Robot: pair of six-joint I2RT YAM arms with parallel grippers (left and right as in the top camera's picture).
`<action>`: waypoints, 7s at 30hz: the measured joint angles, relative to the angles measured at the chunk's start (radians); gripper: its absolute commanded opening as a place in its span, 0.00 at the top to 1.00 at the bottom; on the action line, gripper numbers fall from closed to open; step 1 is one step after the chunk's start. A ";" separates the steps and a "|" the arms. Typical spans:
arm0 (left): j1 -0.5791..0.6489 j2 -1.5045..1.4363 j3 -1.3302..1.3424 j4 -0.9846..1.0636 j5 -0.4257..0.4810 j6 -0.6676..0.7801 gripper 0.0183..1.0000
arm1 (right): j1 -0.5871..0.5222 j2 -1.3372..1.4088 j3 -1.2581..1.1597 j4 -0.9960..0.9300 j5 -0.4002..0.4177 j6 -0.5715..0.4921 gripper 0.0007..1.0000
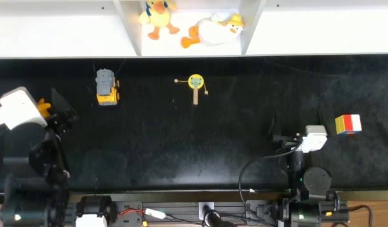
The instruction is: Store Toys
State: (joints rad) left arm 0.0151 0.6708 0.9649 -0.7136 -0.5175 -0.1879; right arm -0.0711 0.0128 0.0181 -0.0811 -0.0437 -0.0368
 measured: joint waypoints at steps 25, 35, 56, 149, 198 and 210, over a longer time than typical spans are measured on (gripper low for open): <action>0.624 0.313 0.011 0.057 0.389 0.101 0.00 | 0.000 0.000 0.000 0.000 0.000 0.000 0.00; 0.668 0.483 0.011 0.107 0.494 0.220 0.00 | 0.000 0.000 0.000 0.000 0.000 0.000 0.00; 0.668 0.676 0.011 0.120 0.549 0.377 0.00 | 0.000 0.000 0.000 0.000 0.000 0.000 0.00; 0.636 0.575 0.003 0.505 0.964 0.393 0.98 | 0.000 0.000 0.000 0.000 0.000 0.000 0.00; 0.471 0.910 0.188 0.611 0.653 0.164 0.98 | 0.000 0.000 0.000 0.000 0.000 0.000 0.01; 0.470 0.955 0.202 0.648 0.654 0.164 0.98 | 0.000 0.000 0.000 0.000 0.000 0.001 0.00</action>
State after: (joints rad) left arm 0.4854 1.6257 1.1671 -0.0654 0.1364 -0.0235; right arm -0.0711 0.0128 0.0181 -0.0807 -0.0437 -0.0360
